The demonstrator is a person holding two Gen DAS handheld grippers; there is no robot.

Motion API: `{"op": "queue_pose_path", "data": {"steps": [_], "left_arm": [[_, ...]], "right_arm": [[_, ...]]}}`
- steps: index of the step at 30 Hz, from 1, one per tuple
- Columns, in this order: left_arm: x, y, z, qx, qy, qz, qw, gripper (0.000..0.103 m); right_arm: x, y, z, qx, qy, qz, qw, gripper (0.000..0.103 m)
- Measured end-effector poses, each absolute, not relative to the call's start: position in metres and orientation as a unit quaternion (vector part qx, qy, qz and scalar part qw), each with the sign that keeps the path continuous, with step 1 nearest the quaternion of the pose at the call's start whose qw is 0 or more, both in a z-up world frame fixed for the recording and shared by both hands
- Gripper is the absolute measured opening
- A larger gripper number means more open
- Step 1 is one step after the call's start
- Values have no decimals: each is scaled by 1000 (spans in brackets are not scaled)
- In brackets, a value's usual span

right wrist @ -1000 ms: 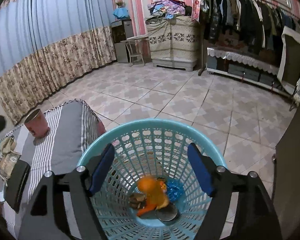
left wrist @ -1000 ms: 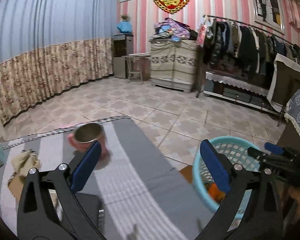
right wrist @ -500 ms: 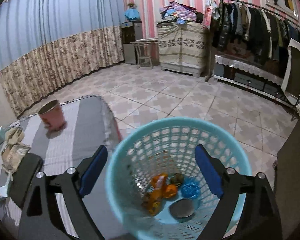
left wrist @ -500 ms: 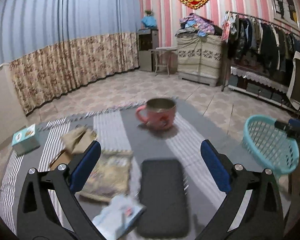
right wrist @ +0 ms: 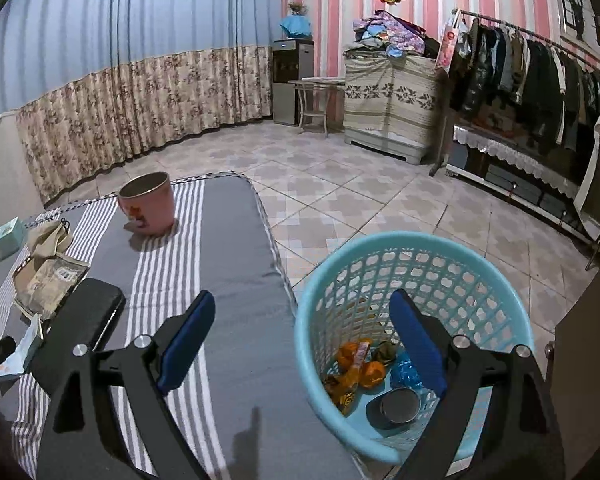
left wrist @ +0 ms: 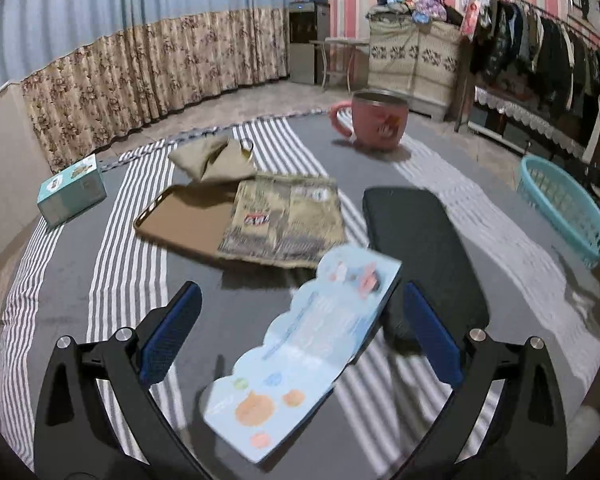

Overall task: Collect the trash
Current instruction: 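Grasp the blue-and-white paper card with the left gripper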

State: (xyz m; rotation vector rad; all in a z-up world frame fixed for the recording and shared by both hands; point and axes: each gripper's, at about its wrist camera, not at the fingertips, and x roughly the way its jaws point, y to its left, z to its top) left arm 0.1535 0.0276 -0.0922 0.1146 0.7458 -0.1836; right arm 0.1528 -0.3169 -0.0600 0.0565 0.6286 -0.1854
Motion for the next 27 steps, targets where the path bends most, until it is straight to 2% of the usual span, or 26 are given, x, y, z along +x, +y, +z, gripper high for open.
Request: {"op": "queue_pose_path", "data": {"steps": [21,27], "left_arm": [[172,28,-126,49,450,-133,882,92],[180,21,-125,59,453,-161,875,77]], "right_arm": [[156,-304,-63,15,319,-88,944,87],[157,-302,-64,10,317,-86,944,87]]}}
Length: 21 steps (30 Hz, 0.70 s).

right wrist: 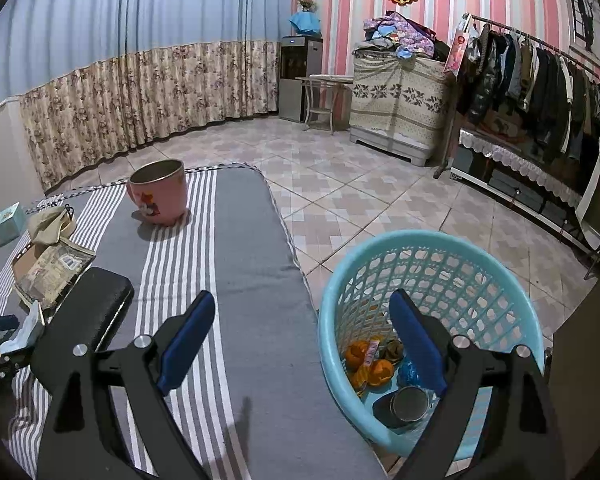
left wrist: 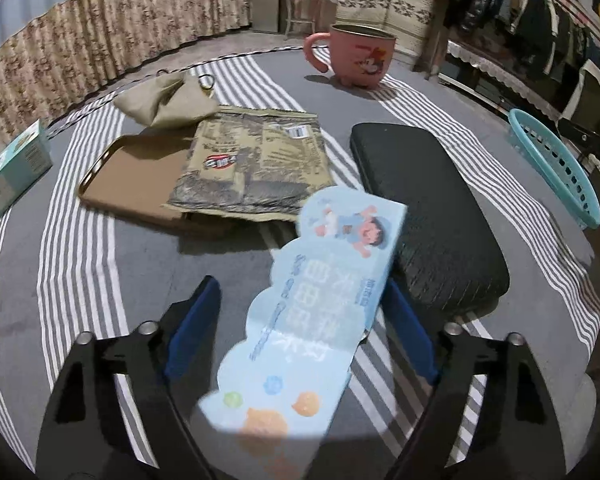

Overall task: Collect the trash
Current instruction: 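Grasp the blue-and-white paper card with the left gripper, then grasp the beige cloth bag with the right gripper while the left gripper holds the card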

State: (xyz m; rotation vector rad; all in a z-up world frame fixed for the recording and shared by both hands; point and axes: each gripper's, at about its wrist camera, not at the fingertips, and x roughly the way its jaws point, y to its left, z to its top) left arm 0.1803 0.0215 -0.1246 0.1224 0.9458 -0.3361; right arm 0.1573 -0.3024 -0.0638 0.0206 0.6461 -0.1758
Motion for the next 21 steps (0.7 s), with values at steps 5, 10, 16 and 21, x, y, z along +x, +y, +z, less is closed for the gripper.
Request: {"op": "queue_pose_path", "data": {"steps": [5,10,16,21], "left_arm": [[182,22,-122,53,448,-182,874,55],[174,26,-119,48,439,-183,878,54],[162,49,-98,41,403,-160,900,54],[172,86,-73,28,360,-114,925,54]], "right_arm": [[157,-301,-64,9,318,-87,944,87],[158,-297,-66,0,321,-83,944,87],[159,-280,-69,-16,324,-71,943,87],[163,-256,-71,-34,326,-52,943,87]]}}
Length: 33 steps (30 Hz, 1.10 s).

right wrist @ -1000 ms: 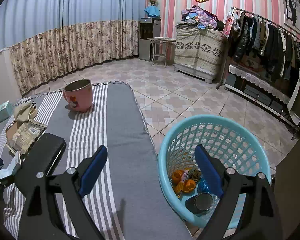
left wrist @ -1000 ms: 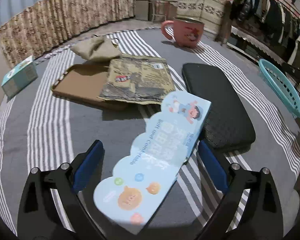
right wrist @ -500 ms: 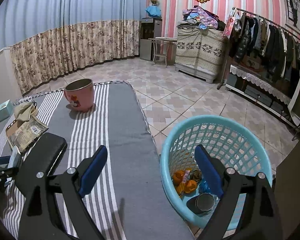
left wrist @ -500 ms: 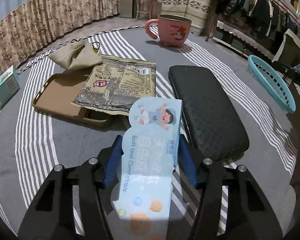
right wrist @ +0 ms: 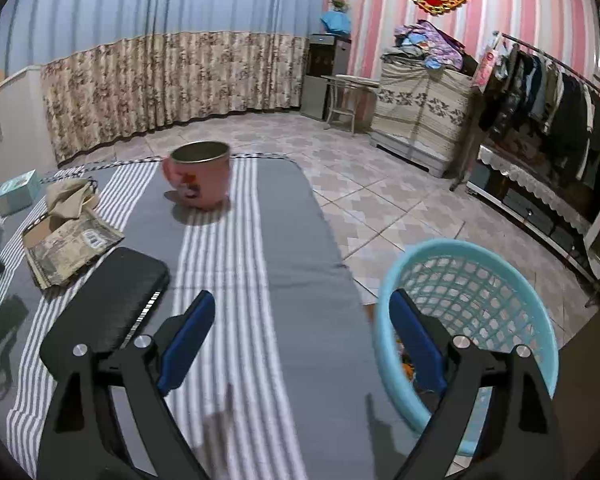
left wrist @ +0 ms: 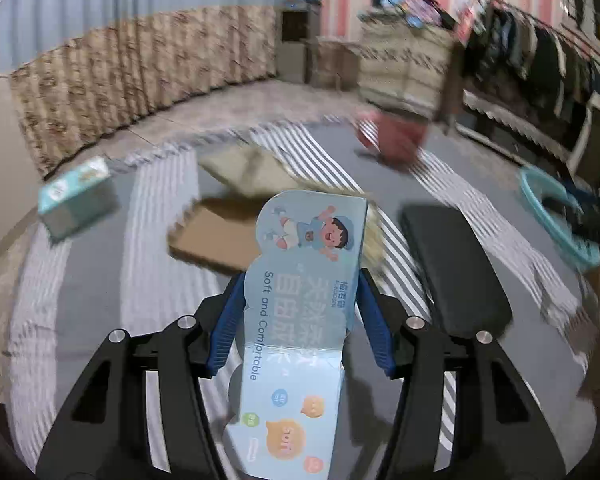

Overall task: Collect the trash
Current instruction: 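Grasp the beige cloth bag with the right gripper while the left gripper holds the card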

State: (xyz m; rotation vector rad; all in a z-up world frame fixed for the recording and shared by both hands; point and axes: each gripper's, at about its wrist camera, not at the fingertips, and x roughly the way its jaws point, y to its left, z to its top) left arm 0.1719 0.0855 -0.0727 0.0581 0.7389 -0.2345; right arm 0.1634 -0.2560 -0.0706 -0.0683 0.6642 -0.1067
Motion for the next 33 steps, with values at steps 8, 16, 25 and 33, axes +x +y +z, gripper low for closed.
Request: {"op": "queue_pose_path", "data": {"steps": [8,16,25,33], "left_arm": [[205,132,-38,17,288,-43,957,54],[240,166,-23,19,236,6,972,54],[261,208,-33,-3,229,40,973,54],[272,220,-45,-24,238,38,970,54]], "right_arm": [[179,-214,-76,-22,331,-23,943,87],[211,-144,-66,-30,335,34,941,87],[251,-58,-66,-48,344,85,934,87],[289,7,-86,-53,375,103,920,87]]}}
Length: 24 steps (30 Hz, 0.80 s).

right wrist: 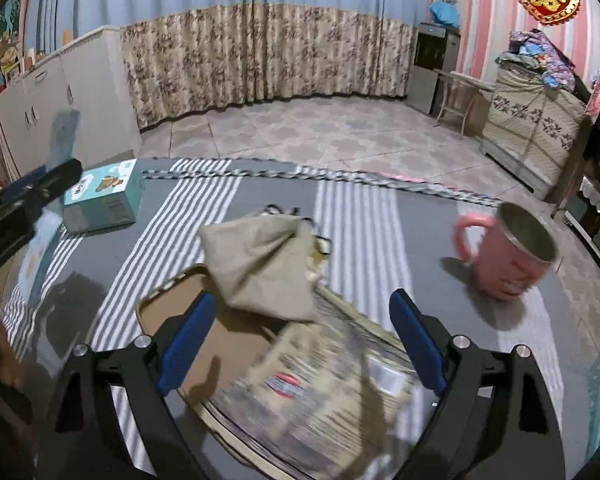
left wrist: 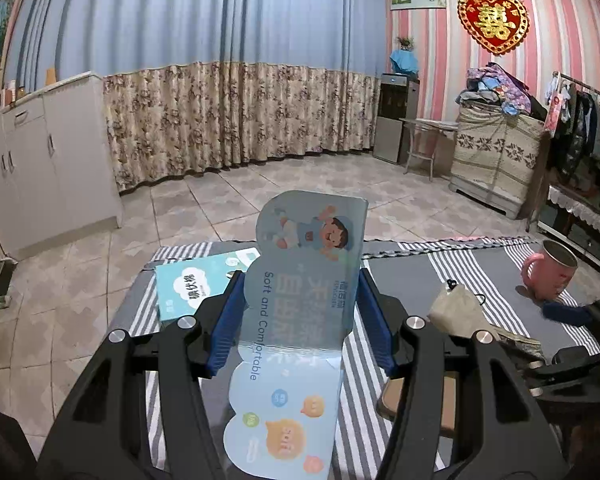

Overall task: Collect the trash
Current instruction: 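Grasp the beige cloth bag with the right gripper while the left gripper holds the card, then carry the card and cloth bag over the blue basket and open both grippers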

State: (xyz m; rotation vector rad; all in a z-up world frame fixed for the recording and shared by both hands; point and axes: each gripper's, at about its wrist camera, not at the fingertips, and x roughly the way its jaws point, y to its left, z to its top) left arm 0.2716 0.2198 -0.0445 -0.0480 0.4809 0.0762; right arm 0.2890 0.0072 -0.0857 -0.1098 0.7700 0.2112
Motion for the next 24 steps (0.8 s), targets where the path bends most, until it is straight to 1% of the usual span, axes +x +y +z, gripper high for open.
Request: {"op": "queue_pose_path", "data": {"steps": [3,5,7,8,10,11,12,13,15,16,21,24], "left_arm": [[269,222,-44,-30,234,40,971,54],[268,224,-46,-37,237,40,970,54],[267,227,-48,-40,239,42,969,54],[267,227,-48,-43,239,42,969,54],[267,226,-49,-44,239,41,969,54],[267,225,-49,-42,238,42,969,54],[266,225,-50,-39,238,43,970,54],[266,225,-50,-37,238,42,970,54],[266,223,-51,-36,239,42,969,54],[266,222,-51,-35,239,42,969,54],[262,219,-50,-34,236,37,970,54],[262,210,-47,-21,229,34,973,54]], "right_arm": [[300,20,-93,-52,392,107,912,86],[307,26,-100,-51,407,109,906,81],[313,28,-105,-49,420,111,899,62],[315,29,-107,-48,424,113,897,60],[317,29,-108,-46,425,119,896,53],[317,28,-107,-45,424,132,895,40],[316,29,-105,-47,424,141,893,21],[315,29,-103,-54,421,142,894,17],[309,26,-95,-63,406,146,900,14],[307,23,-91,-60,400,148,902,11],[291,-7,-65,-31,378,155,912,10],[273,-35,-48,-37,362,148,920,10]]}}
